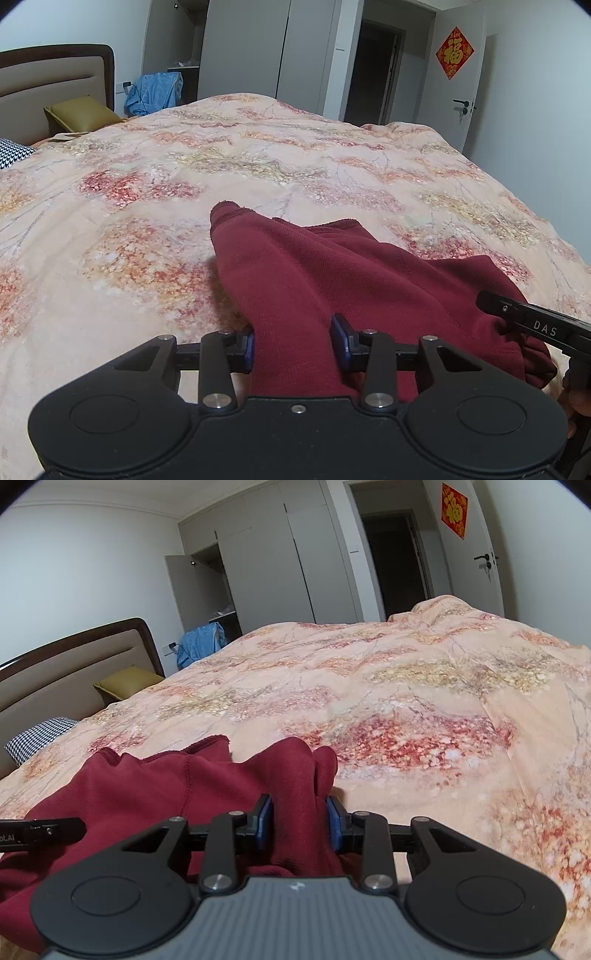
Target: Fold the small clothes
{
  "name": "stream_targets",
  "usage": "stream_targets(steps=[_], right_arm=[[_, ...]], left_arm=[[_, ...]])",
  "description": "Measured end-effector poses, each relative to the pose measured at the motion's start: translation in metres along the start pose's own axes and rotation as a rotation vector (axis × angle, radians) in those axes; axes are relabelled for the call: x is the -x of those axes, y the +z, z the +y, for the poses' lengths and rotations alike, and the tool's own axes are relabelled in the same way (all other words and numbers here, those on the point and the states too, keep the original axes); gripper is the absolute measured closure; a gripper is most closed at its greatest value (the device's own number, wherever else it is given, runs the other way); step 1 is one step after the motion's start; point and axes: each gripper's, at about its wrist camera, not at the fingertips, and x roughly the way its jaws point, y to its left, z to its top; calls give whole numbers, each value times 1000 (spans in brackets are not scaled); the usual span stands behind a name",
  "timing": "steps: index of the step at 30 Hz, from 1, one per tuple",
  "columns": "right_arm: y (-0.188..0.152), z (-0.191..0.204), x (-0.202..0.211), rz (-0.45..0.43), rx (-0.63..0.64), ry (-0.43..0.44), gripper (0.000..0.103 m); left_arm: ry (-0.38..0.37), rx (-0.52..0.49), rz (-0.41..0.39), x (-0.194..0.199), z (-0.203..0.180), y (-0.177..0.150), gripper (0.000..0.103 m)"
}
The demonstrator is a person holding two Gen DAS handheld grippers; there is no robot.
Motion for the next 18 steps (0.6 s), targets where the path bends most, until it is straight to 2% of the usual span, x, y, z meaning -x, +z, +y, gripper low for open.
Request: stream_targets(steps=[4,10,13,16,18], right_arm=[[2,1,1,0,4,-9,64],[5,1,0,5,-1,-12,58],[6,2,0,5,3,-14,56],[7,2,2,2,2,-20,45],[8,2,5,-3,2,-24,30]], left_arm=[[5,5,2,0,1,0,58],[19,22,9,1,3,0,44],[39,26,11,3,3,1,31],[49,33,8,8,3,2,19],[57,49,5,12,3,3,9]])
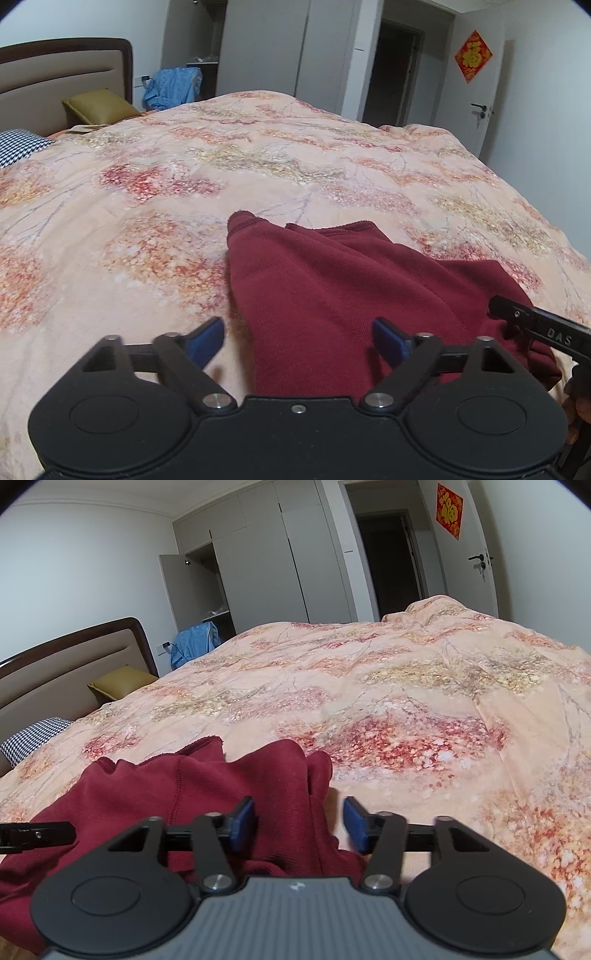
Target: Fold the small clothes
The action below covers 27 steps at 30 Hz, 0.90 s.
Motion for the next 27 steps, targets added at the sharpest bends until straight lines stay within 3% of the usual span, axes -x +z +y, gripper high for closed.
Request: stream_targets(steps=[3,9,17,27], right_arm=[[1,1,8,-19,2,-6,15],[9,6,36,-87,25,-15,2],[25,15,96,-213,68,0,0],[31,25,187,-352,136,15,0]], left_arm=[[8,22,-15,8,0,2,4],[21,18,-68,37,-9,10,1],[15,10,-176,99,-25,12,1],[15,-29,-261,181,-38,-11,1]])
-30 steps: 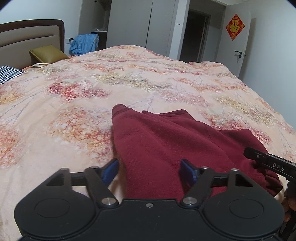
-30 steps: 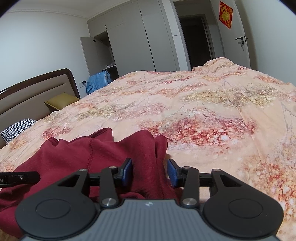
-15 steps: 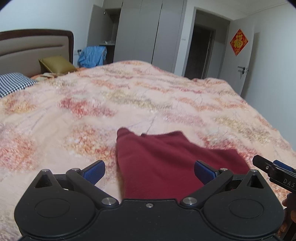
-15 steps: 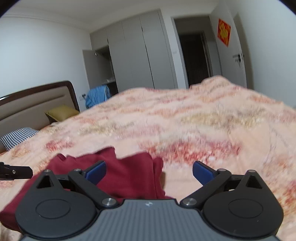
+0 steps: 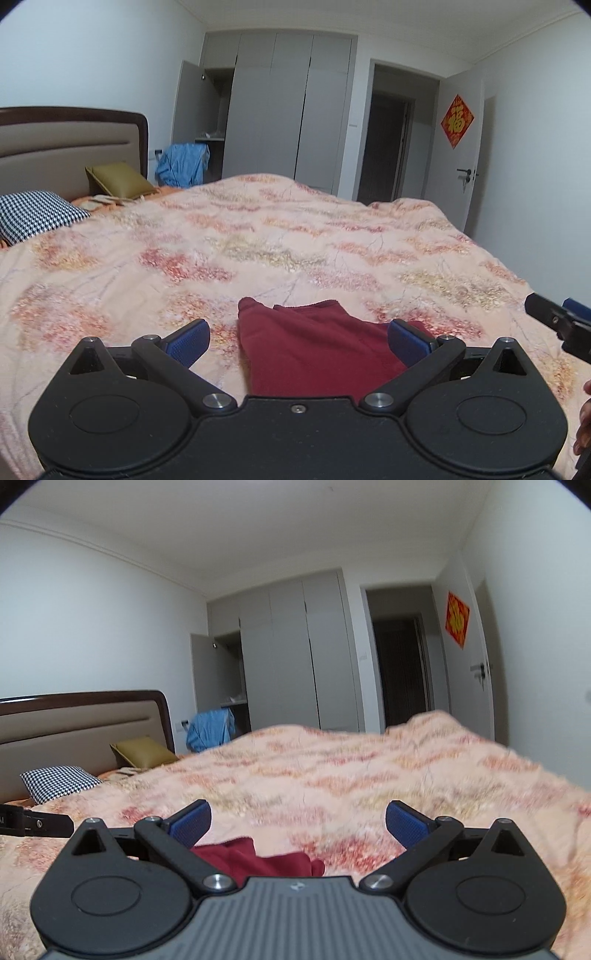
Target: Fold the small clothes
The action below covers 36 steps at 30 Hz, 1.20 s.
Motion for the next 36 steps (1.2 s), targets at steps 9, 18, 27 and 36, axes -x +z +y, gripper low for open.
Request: stream_targets(steps=[9,18,27,36], right_arm=[[-2,13,69,-68,44,26,0],[-26,29,113,-90,63,15,0],[-64,42,154,-36,43,7,0],[-97,52,193,4,57,-77,0]], left_arm=[[11,-20,-42,62,-7,-20,1],[-1,-31,-67,97,-10,-46,1],[-39,-9,-57,120,-3,-99,1],[-38,-45,-86,149,3,-142,1]])
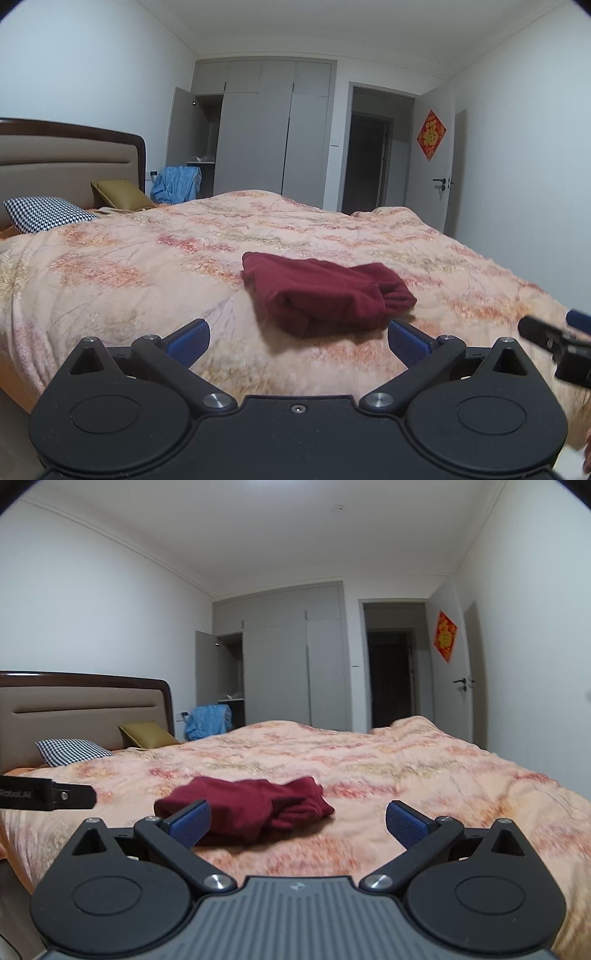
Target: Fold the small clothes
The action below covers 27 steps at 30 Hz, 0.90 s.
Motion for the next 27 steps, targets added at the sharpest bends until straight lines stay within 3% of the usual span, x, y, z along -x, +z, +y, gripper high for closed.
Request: stream_targets(steps=[9,27], right_arm=[[-12,-7,10,-15,-5,-65,0],[-20,-4,4,30,7,-50,0]], left_arm=[[20,26,23,11,6,-25,1],[20,33,35,8,6,-25,1]])
